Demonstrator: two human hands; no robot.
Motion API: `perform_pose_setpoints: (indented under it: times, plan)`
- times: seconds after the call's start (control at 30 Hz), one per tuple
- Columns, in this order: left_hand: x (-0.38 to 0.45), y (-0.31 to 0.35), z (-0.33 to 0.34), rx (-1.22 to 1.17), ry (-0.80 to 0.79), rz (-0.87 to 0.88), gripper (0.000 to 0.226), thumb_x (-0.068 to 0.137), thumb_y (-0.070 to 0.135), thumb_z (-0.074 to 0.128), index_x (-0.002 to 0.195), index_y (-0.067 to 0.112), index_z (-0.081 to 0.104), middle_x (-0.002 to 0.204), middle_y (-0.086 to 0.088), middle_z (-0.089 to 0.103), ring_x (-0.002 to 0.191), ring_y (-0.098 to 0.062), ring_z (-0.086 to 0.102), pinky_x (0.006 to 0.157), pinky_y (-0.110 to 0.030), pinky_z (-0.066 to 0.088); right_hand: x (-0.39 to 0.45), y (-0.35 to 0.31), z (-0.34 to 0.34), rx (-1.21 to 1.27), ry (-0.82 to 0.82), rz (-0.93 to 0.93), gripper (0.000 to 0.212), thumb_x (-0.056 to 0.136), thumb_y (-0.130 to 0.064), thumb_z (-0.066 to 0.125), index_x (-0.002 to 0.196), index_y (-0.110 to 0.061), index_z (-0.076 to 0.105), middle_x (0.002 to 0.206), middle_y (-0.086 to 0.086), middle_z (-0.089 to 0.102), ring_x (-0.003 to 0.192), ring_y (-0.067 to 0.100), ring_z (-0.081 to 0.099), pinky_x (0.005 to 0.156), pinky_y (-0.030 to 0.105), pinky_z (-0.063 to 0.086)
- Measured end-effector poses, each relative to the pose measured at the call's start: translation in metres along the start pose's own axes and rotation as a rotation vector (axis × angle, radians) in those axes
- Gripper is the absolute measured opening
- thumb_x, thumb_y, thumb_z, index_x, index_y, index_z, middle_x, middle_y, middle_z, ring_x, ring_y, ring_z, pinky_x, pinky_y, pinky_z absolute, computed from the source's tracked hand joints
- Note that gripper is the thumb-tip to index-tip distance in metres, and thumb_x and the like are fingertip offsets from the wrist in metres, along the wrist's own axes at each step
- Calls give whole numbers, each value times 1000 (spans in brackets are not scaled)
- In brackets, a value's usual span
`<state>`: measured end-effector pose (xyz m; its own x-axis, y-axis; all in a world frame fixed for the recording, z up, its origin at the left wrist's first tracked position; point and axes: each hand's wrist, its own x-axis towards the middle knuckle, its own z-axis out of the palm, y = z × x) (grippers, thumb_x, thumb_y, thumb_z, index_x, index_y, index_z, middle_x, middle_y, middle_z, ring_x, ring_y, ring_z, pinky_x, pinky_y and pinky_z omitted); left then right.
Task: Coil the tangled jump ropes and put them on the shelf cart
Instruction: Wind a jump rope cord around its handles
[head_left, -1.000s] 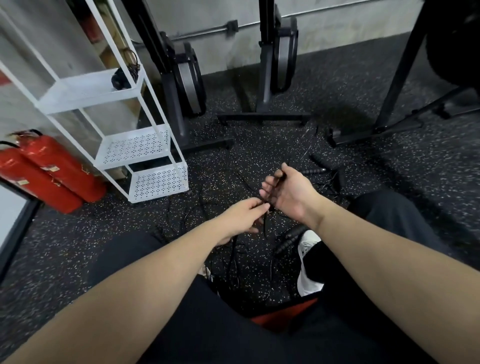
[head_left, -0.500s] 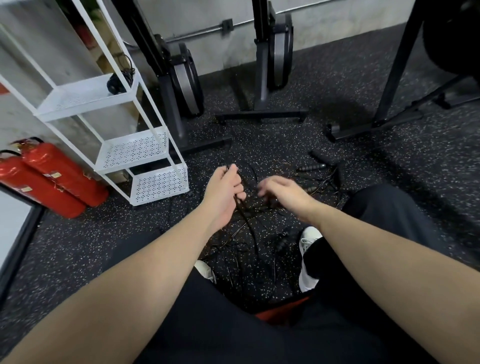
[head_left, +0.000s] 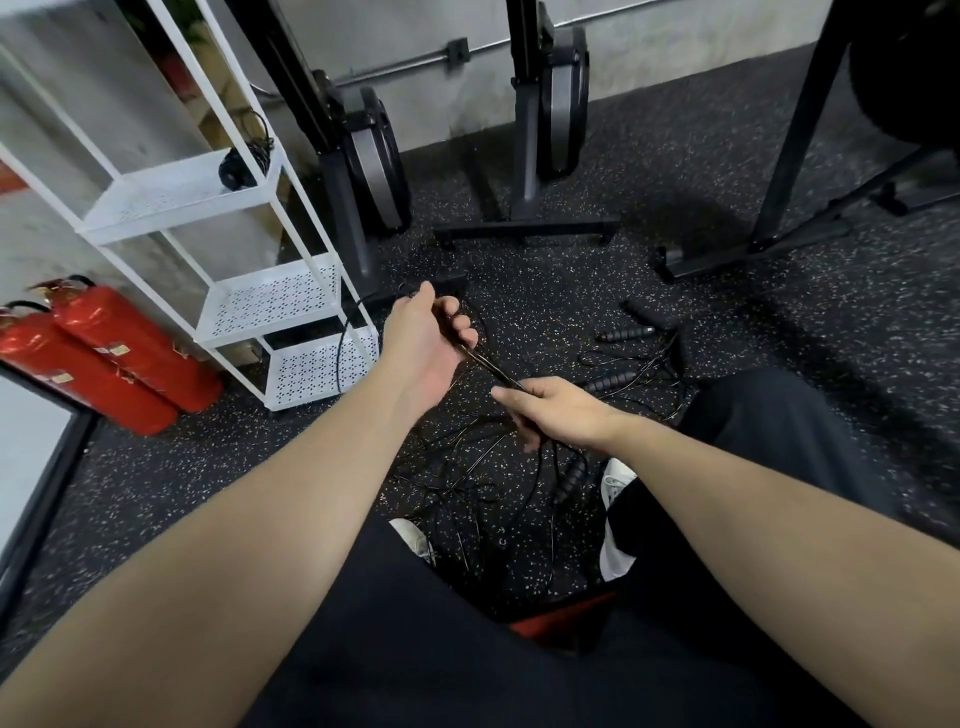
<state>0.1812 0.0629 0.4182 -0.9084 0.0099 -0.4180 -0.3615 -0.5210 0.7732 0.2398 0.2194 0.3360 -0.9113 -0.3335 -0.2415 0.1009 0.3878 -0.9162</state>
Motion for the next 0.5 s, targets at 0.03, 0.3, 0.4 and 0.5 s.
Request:
perform_pose_setpoints:
  times: [0.03,0.3,0.4,0.5]
  plan:
    - [0,4,0,-9,-2,-39,20,112,24,40,97,11,43,64,0,48,49,-13,42,47,-24,38,1,0,2,-5,-10,-11,51,103,-54,48,71,-14,55,62,9,62,64,20,65,92,40,52]
    - [4,11,-13,-6,-59,-157,28,111,24,39,84,17,41,61,5,38,50,-8,31,49,-21,32,-3,-12,11,81,-107,12,43,105,-47,48,99,-10,71,88,9,77,80,17,70,86,30,54]
    - [2,20,-14,196,-142,-190,26,110,28,44,86,20,44,60,9,29,45,-5,22,41,-17,21,-6,-9,6,55,-228,77,45,100,-56,50,122,-21,68,108,-6,76,83,0,66,83,24,53]
    - [-3,29,-12,388,-185,-147,20,108,33,50,93,21,50,61,9,25,46,-4,18,40,-17,17,-4,1,-4,78,-151,128,60,90,-77,48,115,-27,71,105,-8,76,89,5,69,87,30,53]
